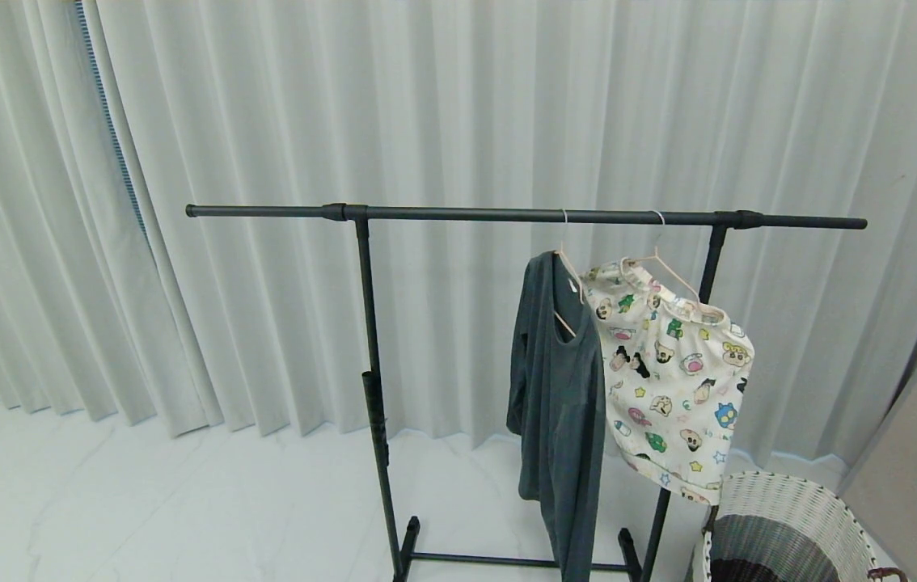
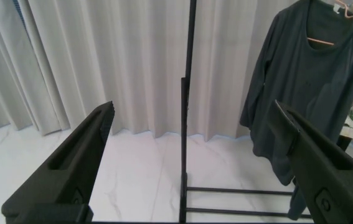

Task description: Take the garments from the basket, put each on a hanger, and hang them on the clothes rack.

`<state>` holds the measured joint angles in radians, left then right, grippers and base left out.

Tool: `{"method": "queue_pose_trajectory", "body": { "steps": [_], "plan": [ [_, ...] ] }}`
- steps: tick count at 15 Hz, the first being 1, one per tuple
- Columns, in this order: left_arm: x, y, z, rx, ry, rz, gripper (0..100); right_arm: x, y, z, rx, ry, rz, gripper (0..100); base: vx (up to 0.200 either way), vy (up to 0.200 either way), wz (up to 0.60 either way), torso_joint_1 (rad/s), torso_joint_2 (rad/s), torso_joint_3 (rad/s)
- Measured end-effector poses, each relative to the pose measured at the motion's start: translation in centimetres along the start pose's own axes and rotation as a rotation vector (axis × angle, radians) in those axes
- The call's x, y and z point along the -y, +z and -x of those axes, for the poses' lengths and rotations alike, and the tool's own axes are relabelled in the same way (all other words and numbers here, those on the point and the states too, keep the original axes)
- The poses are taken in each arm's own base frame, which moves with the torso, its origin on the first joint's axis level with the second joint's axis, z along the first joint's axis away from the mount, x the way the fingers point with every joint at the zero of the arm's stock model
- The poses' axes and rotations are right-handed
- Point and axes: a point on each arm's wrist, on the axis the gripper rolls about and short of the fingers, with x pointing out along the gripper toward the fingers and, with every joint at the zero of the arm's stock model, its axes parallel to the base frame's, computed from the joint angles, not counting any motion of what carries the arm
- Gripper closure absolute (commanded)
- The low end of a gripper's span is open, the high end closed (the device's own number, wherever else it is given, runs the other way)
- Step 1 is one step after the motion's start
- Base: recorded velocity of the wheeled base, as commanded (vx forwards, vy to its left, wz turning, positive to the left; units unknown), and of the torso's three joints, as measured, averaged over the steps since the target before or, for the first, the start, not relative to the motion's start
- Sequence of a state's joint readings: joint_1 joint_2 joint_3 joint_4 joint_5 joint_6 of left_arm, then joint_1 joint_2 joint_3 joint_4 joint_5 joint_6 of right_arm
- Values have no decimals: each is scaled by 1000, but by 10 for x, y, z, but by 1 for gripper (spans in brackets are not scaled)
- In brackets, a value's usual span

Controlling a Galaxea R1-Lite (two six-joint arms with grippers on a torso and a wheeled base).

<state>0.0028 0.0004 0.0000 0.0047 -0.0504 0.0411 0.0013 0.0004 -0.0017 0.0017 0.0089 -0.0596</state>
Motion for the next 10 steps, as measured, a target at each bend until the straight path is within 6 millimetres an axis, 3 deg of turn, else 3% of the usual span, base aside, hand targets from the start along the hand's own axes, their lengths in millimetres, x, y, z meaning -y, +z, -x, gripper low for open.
{"method": "queue_pose_trajectory", "body": {
  "steps": [10],
  "plan": [
    [0, 0, 0, 0, 0, 0, 0, 0, 0, 0, 0, 6, -46, 0, 0, 0, 0, 0, 0, 0]
  ]
}}
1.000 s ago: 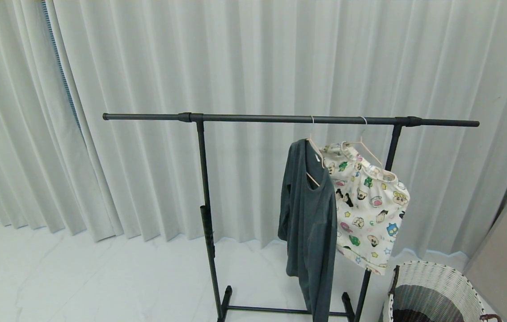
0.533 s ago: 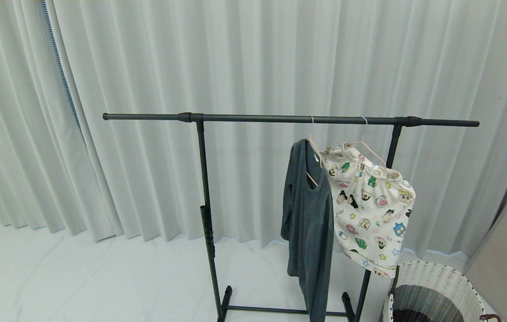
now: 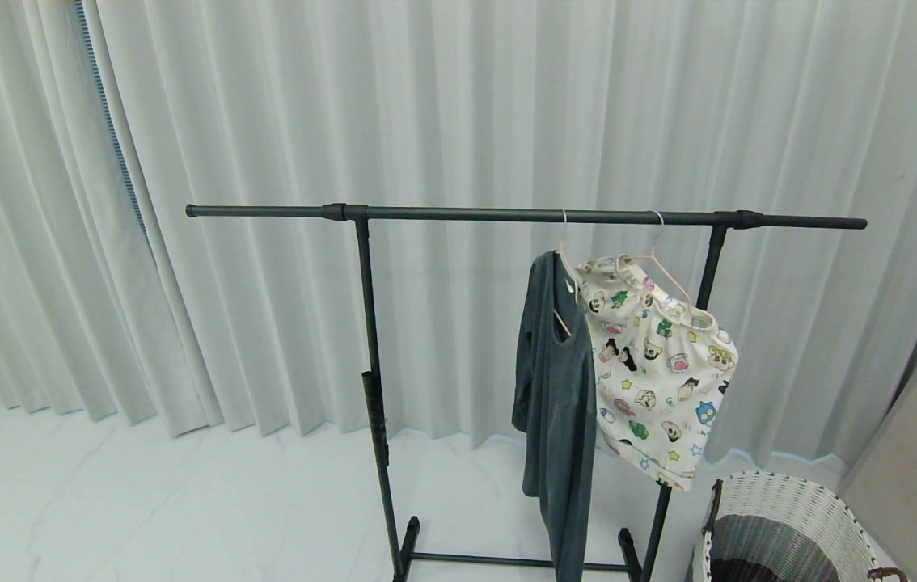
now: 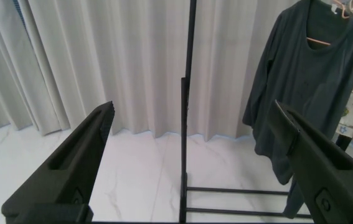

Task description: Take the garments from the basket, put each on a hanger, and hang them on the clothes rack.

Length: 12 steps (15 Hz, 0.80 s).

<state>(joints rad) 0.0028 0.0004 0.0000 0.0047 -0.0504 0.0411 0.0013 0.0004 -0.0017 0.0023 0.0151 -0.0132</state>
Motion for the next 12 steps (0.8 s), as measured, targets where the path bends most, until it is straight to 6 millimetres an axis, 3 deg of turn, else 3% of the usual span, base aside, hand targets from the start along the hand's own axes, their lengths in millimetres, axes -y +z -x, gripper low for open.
{"method": "queue_pose_trajectory", "body": {
  "steps": [12],
  "plan": [
    [0, 0, 0, 0, 0, 0, 0, 0, 0, 0, 0, -1, 0, 0, 0, 0, 0, 0, 0, 0]
  ]
}}
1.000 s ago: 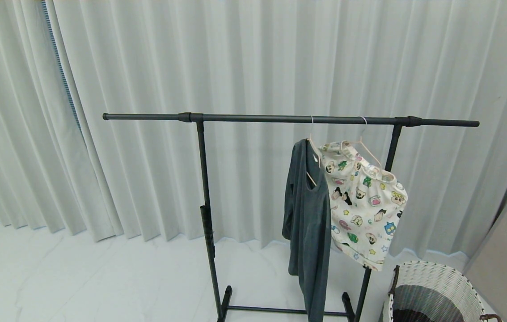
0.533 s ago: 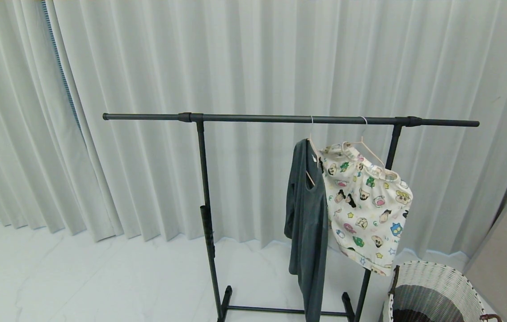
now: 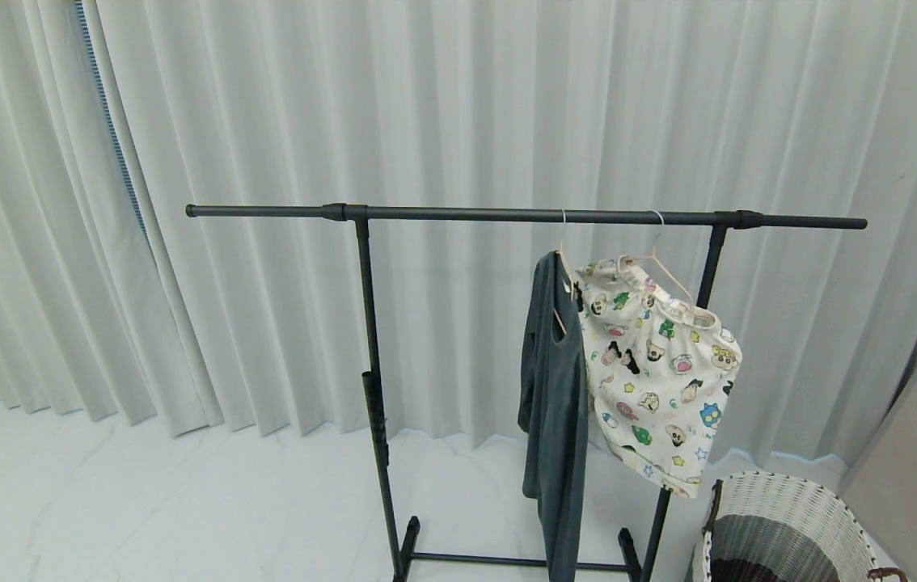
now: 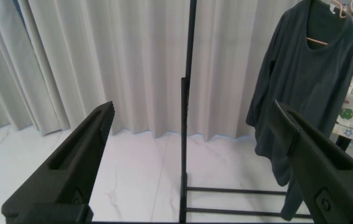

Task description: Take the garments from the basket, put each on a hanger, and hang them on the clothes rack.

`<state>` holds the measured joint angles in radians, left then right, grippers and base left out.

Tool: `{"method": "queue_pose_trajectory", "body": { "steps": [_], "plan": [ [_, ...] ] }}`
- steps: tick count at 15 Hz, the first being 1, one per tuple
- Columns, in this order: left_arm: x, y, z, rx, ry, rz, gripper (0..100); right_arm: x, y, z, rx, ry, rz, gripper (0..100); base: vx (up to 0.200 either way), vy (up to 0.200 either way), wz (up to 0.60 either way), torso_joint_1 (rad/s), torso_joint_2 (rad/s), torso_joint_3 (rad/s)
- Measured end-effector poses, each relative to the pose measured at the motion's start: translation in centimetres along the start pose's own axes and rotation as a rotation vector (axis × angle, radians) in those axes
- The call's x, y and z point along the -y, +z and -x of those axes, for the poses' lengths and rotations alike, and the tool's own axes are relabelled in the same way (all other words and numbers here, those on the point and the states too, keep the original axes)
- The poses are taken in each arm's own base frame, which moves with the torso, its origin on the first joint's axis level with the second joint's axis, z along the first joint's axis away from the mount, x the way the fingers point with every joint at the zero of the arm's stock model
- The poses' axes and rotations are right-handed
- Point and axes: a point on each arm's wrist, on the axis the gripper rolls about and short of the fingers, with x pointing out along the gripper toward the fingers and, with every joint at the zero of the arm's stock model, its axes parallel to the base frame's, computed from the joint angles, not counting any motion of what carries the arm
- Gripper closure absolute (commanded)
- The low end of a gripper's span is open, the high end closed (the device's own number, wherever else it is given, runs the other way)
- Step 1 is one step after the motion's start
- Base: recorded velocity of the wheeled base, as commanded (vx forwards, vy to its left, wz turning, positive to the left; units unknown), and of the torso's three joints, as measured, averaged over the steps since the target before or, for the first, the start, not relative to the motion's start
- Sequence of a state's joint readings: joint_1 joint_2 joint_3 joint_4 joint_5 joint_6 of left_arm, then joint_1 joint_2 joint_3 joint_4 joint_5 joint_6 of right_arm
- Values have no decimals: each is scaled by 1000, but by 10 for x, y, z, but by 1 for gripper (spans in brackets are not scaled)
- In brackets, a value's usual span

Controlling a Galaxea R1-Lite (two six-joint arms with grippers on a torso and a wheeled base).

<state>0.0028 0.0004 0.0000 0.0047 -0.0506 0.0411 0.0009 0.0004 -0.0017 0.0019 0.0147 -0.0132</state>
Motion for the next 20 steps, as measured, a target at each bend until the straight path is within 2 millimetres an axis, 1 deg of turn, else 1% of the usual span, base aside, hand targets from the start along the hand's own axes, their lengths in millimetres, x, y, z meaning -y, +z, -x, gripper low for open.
{"method": "queue_pose_trajectory", "body": {
  "steps": [20],
  "plan": [
    [0, 0, 0, 0, 0, 0, 0, 0, 0, 0, -1, 1, 8, 0, 0, 0, 0, 0, 0, 0]
  ]
}}
